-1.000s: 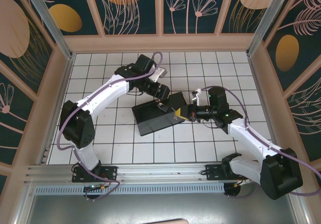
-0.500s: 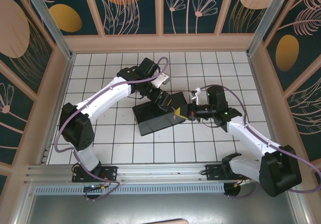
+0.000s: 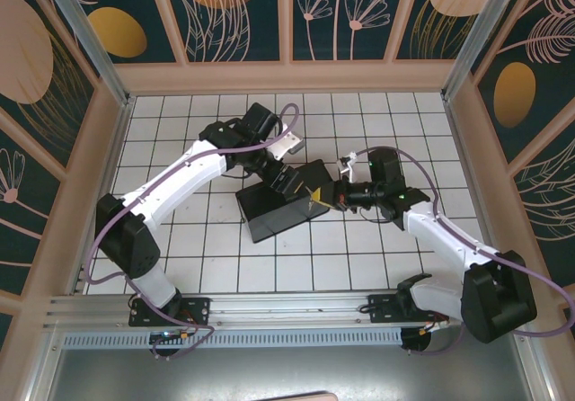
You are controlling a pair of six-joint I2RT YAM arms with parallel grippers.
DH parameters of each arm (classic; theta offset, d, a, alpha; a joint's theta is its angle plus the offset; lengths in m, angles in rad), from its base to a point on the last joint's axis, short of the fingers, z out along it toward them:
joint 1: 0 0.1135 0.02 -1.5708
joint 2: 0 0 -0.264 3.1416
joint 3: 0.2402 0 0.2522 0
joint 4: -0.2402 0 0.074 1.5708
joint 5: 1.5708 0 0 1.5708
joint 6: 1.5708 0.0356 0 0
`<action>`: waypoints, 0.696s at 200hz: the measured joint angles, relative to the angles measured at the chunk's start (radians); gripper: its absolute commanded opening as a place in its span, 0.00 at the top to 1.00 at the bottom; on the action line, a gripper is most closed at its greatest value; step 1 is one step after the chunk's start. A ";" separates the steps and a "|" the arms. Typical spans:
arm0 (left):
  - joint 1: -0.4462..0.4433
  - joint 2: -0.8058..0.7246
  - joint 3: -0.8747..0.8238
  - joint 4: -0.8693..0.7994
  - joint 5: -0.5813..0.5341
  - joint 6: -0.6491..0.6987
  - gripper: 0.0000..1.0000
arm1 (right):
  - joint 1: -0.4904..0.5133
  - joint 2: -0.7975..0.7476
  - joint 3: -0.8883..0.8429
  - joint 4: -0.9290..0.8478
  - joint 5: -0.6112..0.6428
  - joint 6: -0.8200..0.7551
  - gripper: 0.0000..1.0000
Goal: Unlock the padlock with the key
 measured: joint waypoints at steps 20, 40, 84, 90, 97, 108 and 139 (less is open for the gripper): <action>0.038 -0.002 -0.002 0.047 0.007 -0.061 0.28 | 0.019 -0.006 0.003 -0.009 0.020 0.001 1.00; 0.097 -0.021 -0.028 0.121 0.016 -0.119 0.27 | 0.047 -0.045 0.003 -0.035 0.048 0.012 1.00; 0.137 -0.078 -0.103 0.201 -0.005 -0.181 0.27 | 0.115 -0.175 -0.045 -0.034 0.089 0.079 1.00; 0.137 -0.082 -0.118 0.208 -0.005 -0.186 0.28 | 0.126 -0.182 -0.058 -0.027 0.095 0.090 1.00; 0.137 -0.082 -0.132 0.214 -0.004 -0.193 0.28 | 0.137 -0.183 -0.070 -0.024 0.103 0.103 1.00; 0.137 -0.082 -0.158 0.230 -0.004 -0.203 0.28 | 0.156 -0.182 -0.089 -0.014 0.111 0.120 1.00; 0.140 -0.081 -0.207 0.261 0.000 -0.227 0.28 | 0.180 -0.180 -0.134 0.044 0.123 0.176 1.00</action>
